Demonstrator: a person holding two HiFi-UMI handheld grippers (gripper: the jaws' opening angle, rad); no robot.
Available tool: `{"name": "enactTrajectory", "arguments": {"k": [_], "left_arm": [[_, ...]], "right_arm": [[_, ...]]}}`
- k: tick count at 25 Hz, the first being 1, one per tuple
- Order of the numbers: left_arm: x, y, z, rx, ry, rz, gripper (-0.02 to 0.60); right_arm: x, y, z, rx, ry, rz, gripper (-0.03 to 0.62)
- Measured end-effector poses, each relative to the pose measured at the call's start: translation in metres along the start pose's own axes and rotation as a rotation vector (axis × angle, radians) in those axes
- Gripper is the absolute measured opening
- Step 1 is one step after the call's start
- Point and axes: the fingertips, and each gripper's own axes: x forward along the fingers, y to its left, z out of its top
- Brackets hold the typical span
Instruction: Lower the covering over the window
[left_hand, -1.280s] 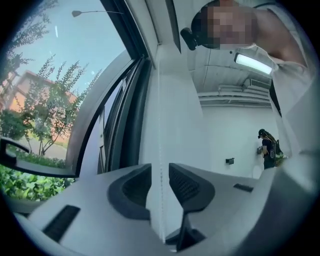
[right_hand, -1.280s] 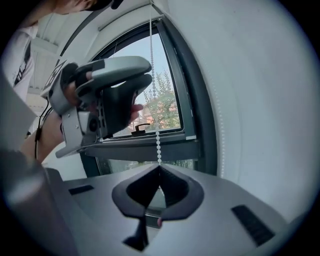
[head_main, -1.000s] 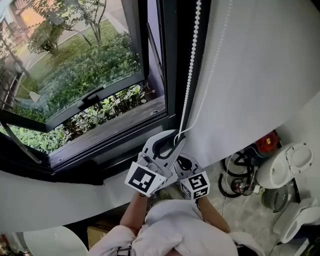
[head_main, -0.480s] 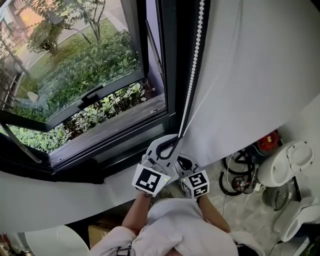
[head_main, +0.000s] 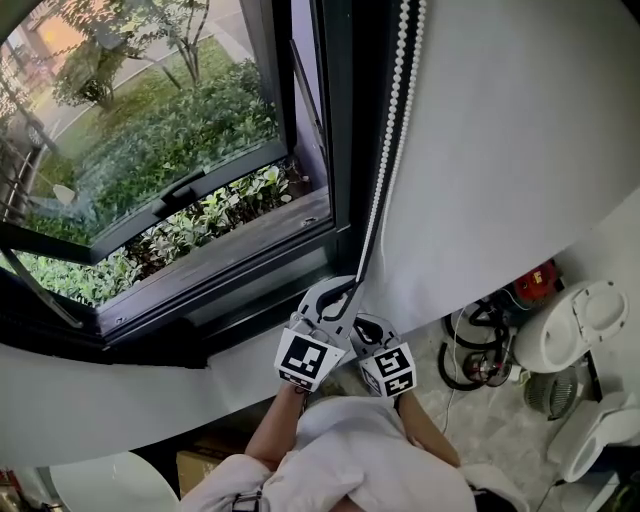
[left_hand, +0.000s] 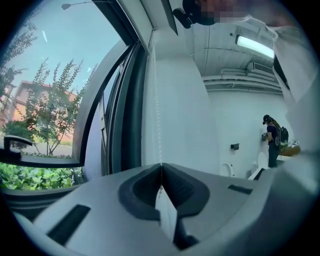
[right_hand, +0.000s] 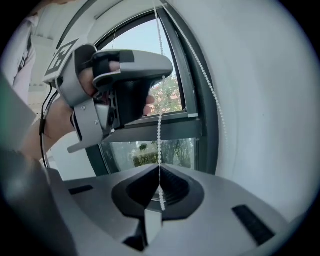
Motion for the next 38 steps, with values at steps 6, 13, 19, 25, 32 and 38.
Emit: {"name": "enactTrajectory", "arguments": {"k": [6, 13, 19, 25, 32, 38], "left_arm": [[-0.002, 0.002, -0.039, -0.025, 0.072, 0.015, 0.015], [-0.006, 0.008, -0.047, -0.024, 0.066, 0.048, 0.015], [-0.006, 0.004, -0.046, -0.012, 0.060, 0.059, 0.015], [-0.005, -0.004, -0.046, -0.018, 0.049, 0.052, 0.015], [-0.004, -0.009, -0.046, -0.028, 0.044, 0.046, 0.015], [-0.005, -0.013, -0.046, -0.023, 0.044, 0.047, 0.015]], "right_arm": [[-0.009, 0.000, 0.011, -0.027, -0.022, -0.002, 0.048], [-0.035, 0.001, 0.040, -0.017, -0.091, 0.016, 0.072], [-0.065, 0.000, 0.097, -0.015, -0.232, 0.018, 0.072], [-0.086, 0.004, 0.146, -0.073, -0.326, 0.018, 0.072], [-0.093, 0.004, 0.187, -0.146, -0.376, 0.002, 0.072], [-0.096, 0.002, 0.210, -0.171, -0.412, -0.003, 0.072]]}}
